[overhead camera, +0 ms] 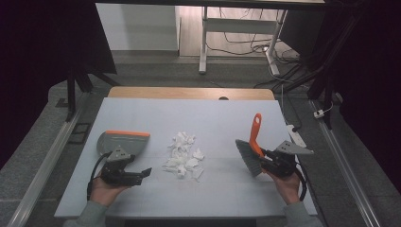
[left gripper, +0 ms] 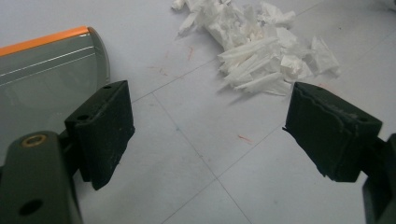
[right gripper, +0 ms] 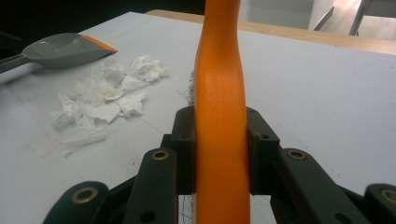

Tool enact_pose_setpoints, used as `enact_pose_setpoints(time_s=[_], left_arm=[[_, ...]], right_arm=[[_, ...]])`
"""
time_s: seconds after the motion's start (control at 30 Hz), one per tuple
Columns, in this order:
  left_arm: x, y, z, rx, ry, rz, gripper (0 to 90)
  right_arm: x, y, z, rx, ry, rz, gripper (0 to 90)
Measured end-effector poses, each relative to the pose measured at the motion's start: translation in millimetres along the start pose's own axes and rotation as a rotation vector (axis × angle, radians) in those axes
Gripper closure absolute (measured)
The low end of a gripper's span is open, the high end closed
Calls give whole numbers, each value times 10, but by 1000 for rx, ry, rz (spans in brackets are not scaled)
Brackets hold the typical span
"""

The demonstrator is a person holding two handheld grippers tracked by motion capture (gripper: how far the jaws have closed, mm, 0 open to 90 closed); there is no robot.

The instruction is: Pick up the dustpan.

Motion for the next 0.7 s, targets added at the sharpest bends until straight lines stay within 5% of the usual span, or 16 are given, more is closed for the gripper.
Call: enact_pose_setpoints(time_s=[0.7], left_arm=[[42, -1, 49, -29, -13, -27, 159]], right_arm=[[10, 1, -41, 2, 19, 0, 691]])
Point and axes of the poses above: each handheld gripper's, and its own axes: y roughly backward along the jaws, x roughly out of its top, z roughly to its right, the point moved 8 cm from there along -y, roughly forward along the jaws, and after that the axes turned 14 degrees about x, right-handed, at the moved point
